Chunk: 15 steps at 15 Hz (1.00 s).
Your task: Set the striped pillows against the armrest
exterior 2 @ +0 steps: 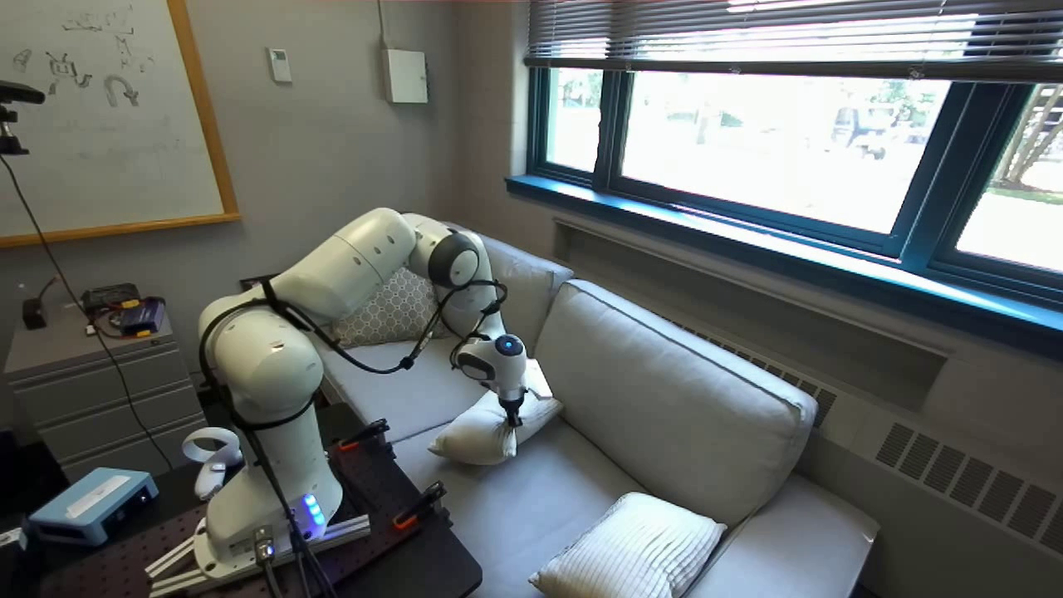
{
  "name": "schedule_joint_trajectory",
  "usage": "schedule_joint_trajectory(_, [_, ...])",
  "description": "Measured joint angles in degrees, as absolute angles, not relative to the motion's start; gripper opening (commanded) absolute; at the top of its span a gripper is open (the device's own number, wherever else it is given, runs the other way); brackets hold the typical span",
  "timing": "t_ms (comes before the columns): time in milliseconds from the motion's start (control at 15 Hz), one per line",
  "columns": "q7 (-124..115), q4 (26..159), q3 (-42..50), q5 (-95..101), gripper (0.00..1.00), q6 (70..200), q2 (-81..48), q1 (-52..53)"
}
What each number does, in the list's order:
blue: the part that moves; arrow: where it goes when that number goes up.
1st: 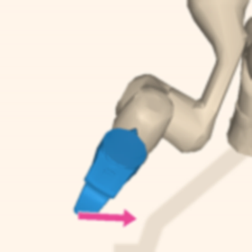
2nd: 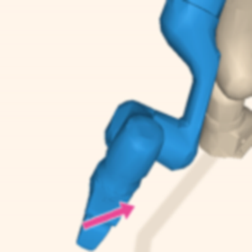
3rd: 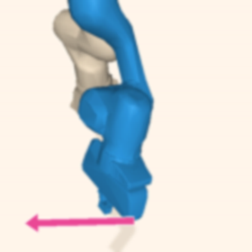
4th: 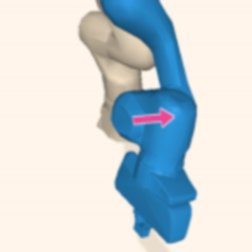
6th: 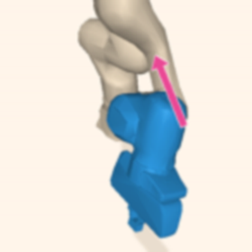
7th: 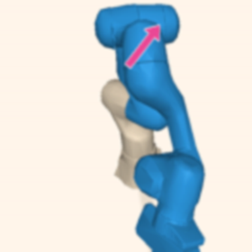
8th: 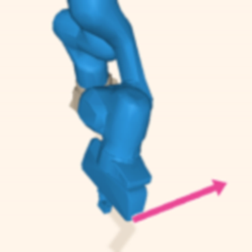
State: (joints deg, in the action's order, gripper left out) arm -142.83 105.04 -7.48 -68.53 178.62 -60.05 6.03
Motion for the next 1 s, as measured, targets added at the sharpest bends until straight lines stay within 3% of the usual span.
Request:
schedule_joint_trajectory(400, [-144.41, 119.71, -12.41, -85.14, 0.06, 199.00, -47.86, 7.51])
schedule_joint_trajectory(733, [-148.70, 130.72, 4.34, -100.30, 0.06, 198.42, -35.56, 24.00])
schedule_joint_trajectory(1000, [-148.49, 135.82, 17.43, -106.18, 0.06, 197.62, -33.19, 34.66])
